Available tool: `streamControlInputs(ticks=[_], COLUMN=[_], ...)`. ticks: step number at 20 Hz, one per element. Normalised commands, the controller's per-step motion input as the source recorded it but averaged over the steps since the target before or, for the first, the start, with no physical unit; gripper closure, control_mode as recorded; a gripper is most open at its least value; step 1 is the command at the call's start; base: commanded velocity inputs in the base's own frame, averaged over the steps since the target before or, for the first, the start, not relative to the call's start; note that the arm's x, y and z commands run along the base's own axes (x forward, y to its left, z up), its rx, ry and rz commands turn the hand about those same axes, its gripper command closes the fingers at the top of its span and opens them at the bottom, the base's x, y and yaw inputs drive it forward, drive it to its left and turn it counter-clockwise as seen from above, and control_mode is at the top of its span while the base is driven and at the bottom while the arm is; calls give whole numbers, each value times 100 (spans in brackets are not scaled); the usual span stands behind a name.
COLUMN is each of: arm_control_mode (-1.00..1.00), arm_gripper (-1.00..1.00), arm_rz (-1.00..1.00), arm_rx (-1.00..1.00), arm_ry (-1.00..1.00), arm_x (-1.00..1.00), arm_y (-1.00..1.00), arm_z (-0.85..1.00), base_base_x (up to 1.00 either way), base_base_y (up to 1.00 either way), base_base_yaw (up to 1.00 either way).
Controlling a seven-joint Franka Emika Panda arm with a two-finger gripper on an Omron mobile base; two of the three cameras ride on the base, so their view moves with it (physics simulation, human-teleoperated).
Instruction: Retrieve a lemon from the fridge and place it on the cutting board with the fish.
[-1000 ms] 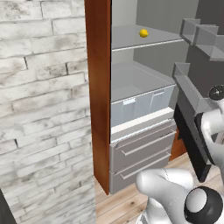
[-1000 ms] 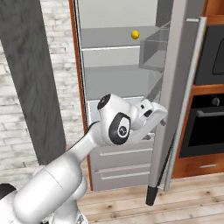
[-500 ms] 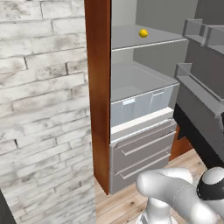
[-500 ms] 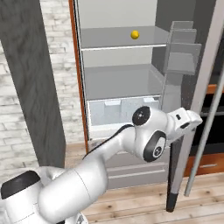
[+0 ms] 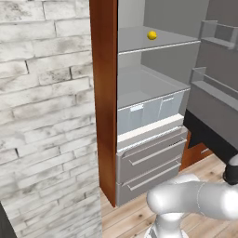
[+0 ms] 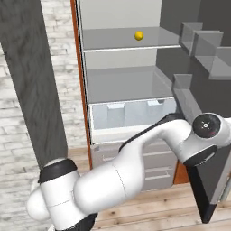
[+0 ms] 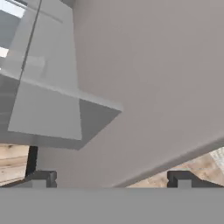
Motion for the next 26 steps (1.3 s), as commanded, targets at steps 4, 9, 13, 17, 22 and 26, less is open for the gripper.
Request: streamControlInputs(ticks=[4, 9, 13, 17, 22, 26], arm_control_mode=[-100, -100, -100, -100, -100, -100], arm_gripper=[-100, -100, -100, -100, -100, -100], arm_rz=[0, -8, -20, -25, -23, -25], arm_rx=[0, 2, 15, 31, 21, 31], arm_ry=[-18, 1, 20, 32, 34, 33], arm_x=[-81, -81, -34, -1, 0, 0], arm_y=[79, 100, 100, 100, 100, 100], arm_z=[44, 24, 10, 0, -5, -8], base_base_x=[0, 0, 0, 0, 0, 0], base_base_y=[0, 0, 0, 0, 0, 0], base_base_yaw=[0, 0, 0, 0, 0, 0])
